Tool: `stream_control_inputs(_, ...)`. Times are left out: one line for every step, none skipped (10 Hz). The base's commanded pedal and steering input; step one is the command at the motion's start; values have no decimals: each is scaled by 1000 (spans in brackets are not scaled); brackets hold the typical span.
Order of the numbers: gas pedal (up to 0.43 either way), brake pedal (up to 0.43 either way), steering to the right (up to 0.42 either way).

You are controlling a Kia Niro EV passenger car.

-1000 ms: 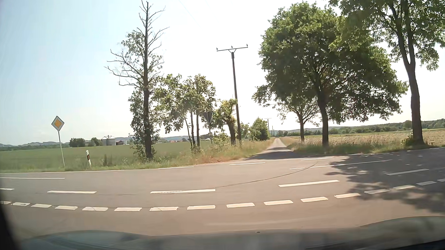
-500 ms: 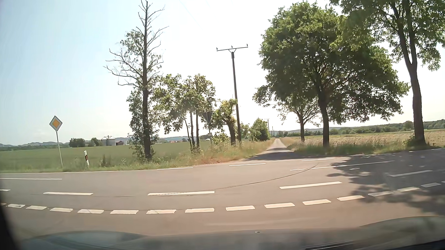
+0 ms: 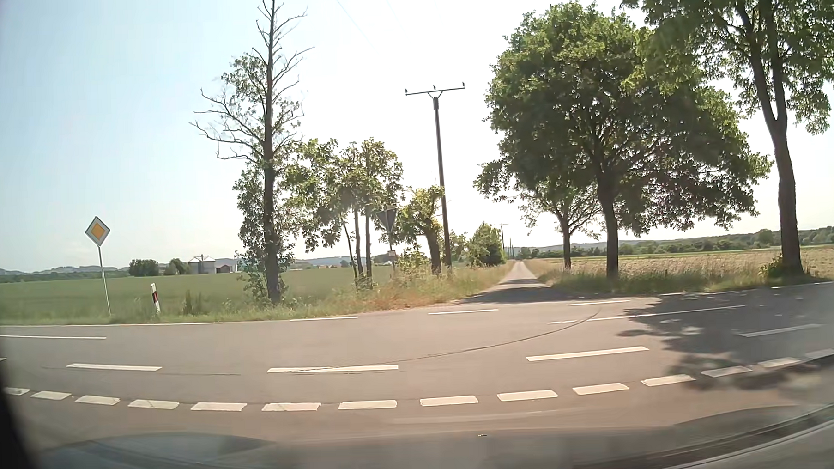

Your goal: Follow the waypoints while adhering to traffic rules and regulations

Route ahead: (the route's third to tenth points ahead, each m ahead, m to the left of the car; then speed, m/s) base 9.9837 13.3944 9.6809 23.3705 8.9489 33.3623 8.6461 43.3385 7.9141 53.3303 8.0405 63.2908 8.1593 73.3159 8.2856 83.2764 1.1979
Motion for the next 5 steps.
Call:
stream_control_inputs(150, 6, 8)
stream_control_inputs(0, 6, 6)
stream_control_inputs(0, 6, 4)
stream_control_inputs(0, 6, 2)
stream_control_inputs(0, 6, -1)
